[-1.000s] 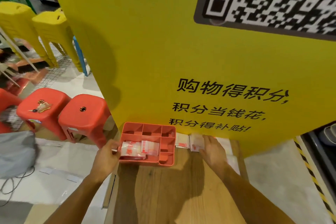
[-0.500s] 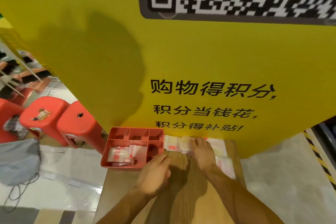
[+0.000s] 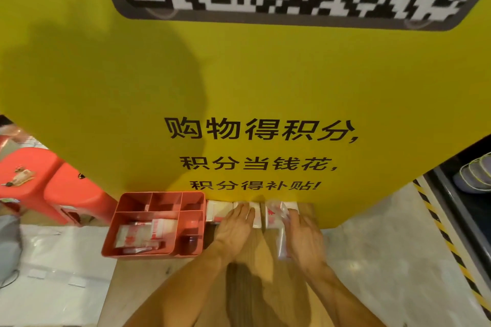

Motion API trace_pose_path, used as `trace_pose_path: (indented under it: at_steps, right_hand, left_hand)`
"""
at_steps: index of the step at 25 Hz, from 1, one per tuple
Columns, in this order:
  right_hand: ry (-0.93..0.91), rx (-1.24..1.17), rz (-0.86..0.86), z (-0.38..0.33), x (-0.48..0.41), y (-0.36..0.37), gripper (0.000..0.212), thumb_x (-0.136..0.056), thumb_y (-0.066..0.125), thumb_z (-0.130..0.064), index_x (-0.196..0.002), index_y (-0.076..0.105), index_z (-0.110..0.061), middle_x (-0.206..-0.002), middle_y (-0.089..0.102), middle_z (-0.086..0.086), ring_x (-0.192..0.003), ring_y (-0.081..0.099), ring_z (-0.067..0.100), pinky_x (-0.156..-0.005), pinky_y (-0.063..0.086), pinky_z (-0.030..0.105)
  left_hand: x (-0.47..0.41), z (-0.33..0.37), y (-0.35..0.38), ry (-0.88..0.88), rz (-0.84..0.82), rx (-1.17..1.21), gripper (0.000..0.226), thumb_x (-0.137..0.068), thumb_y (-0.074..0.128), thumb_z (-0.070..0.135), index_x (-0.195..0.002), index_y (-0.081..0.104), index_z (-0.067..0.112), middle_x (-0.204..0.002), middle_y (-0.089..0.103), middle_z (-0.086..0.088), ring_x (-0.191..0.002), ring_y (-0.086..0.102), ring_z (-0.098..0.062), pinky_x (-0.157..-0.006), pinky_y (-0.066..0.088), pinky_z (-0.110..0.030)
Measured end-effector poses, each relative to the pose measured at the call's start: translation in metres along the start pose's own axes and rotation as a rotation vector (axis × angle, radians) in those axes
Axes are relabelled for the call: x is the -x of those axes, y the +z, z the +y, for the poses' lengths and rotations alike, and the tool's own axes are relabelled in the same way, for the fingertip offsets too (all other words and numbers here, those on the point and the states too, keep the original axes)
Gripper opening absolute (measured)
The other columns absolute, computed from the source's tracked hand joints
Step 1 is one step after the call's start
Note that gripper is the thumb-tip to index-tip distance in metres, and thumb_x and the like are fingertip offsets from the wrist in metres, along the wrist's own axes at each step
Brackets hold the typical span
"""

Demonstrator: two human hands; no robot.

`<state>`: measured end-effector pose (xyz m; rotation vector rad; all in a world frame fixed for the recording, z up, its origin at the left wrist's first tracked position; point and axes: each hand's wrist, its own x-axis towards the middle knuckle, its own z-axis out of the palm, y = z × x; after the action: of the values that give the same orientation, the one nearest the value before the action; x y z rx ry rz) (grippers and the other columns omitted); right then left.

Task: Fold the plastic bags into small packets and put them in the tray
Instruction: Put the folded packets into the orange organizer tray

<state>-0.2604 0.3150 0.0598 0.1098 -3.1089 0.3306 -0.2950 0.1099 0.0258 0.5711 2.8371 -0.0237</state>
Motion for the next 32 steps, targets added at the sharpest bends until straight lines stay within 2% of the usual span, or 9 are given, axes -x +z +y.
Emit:
trace_pose_path:
  at_steps: [5, 7, 14, 20, 23, 25, 27, 29, 32]
  right_hand:
    - [0.148, -0.212, 0.018, 0.008, 0.017, -0.006, 0.027, -0.102, 0.055, -0.02, -0.129, 0.055, -0.019, -0.113, 0.07, 0.003, -0.101, 0.069, 0.024, -0.085, 0.056, 0.036]
    - [0.208, -0.289, -0.023, 0.006, 0.021, -0.007, 0.034, -0.108, 0.045, -0.027, -0.139, 0.053, -0.017, -0.126, 0.066, 0.006, -0.115, 0.063, 0.029, -0.093, 0.051, 0.039]
    - [0.101, -0.262, 0.121, -0.019, 0.02, -0.016, 0.037, -0.104, 0.03, -0.04, -0.108, 0.061, -0.019, -0.098, 0.067, 0.003, -0.094, 0.063, 0.029, -0.081, 0.053, 0.047]
    - [-0.074, -0.241, 0.215, -0.091, -0.004, -0.027, 0.024, -0.106, 0.052, -0.03, -0.128, 0.062, -0.026, -0.097, 0.068, -0.003, -0.091, 0.062, 0.024, -0.072, 0.045, 0.039]
    - [-0.268, -0.216, 0.223, -0.155, -0.012, -0.019, 0.012, -0.102, 0.057, -0.028, -0.111, 0.064, -0.024, -0.097, 0.065, -0.003, -0.089, 0.058, 0.023, -0.065, 0.046, 0.038]
    - [-0.36, -0.209, 0.207, -0.201, -0.011, -0.009, 0.011, -0.096, 0.067, -0.022, -0.106, 0.068, -0.022, -0.1, 0.061, -0.004, -0.091, 0.055, 0.019, -0.067, 0.046, 0.032]
    - [-0.439, -0.206, 0.16, -0.239, -0.008, 0.004, 0.018, -0.09, 0.073, -0.017, -0.107, 0.07, -0.02, -0.098, 0.059, -0.005, -0.09, 0.054, 0.018, -0.068, 0.048, 0.032]
    - [-0.514, -0.186, 0.121, -0.262, -0.005, 0.016, 0.023, -0.086, 0.077, -0.015, -0.107, 0.07, -0.019, -0.097, 0.059, -0.005, -0.09, 0.053, 0.017, -0.069, 0.05, 0.032]
    - [-0.574, -0.175, 0.07, -0.28, -0.007, 0.028, 0.034, -0.076, 0.081, -0.01, -0.105, 0.066, -0.02, -0.096, 0.062, -0.004, -0.089, 0.054, 0.017, -0.066, 0.05, 0.03]
  left_hand:
    - [0.004, 0.014, 0.011, 0.064, -0.086, -0.094, 0.063, -0.094, 0.059, 0.003, -0.15, 0.03, 0.001, -0.15, 0.043, -0.024, -0.138, 0.044, -0.04, -0.112, 0.041, -0.051]
    - [0.017, 0.017, 0.01, 0.138, -0.116, -0.134, 0.072, -0.092, 0.063, 0.004, -0.152, 0.024, -0.001, -0.148, 0.042, -0.028, -0.135, 0.045, -0.044, -0.108, 0.045, -0.054]
    - [0.081, 0.009, -0.049, 0.135, 0.02, 0.005, 0.087, -0.09, 0.06, -0.006, -0.16, 0.014, 0.019, -0.151, 0.041, -0.023, -0.108, 0.066, -0.043, -0.08, 0.058, -0.051]
    - [0.165, -0.091, -0.072, -0.084, 0.321, 0.14, 0.085, -0.094, 0.062, 0.004, -0.161, 0.018, 0.034, -0.172, 0.015, -0.005, -0.124, 0.065, -0.029, -0.081, 0.064, -0.044]
    - [0.218, -0.155, -0.093, -0.296, 0.503, 0.452, 0.044, -0.108, 0.044, 0.041, -0.152, 0.044, 0.043, -0.162, 0.039, 0.015, -0.14, 0.049, -0.011, -0.112, 0.046, -0.03]
    - [0.235, -0.187, -0.096, -0.305, 0.479, 0.357, 0.039, -0.108, 0.038, 0.055, -0.145, 0.05, 0.049, -0.148, 0.052, 0.019, -0.127, 0.053, -0.003, -0.11, 0.038, -0.012]
    - [0.25, -0.209, -0.089, -0.272, 0.463, 0.369, 0.041, -0.105, 0.033, 0.065, -0.146, 0.038, 0.062, -0.15, 0.047, 0.023, -0.127, 0.056, -0.006, -0.116, 0.044, -0.032]
    - [0.254, -0.225, -0.064, -0.25, 0.403, 0.487, 0.047, -0.109, 0.035, 0.053, -0.15, 0.018, 0.069, -0.162, 0.039, 0.013, -0.136, 0.056, -0.02, -0.109, 0.05, -0.037]
    - [0.252, -0.237, -0.04, -0.3, 0.401, 0.407, 0.051, -0.105, 0.014, 0.039, -0.149, 0.009, 0.065, -0.156, 0.051, -0.003, -0.102, 0.074, -0.026, -0.075, 0.057, -0.027]
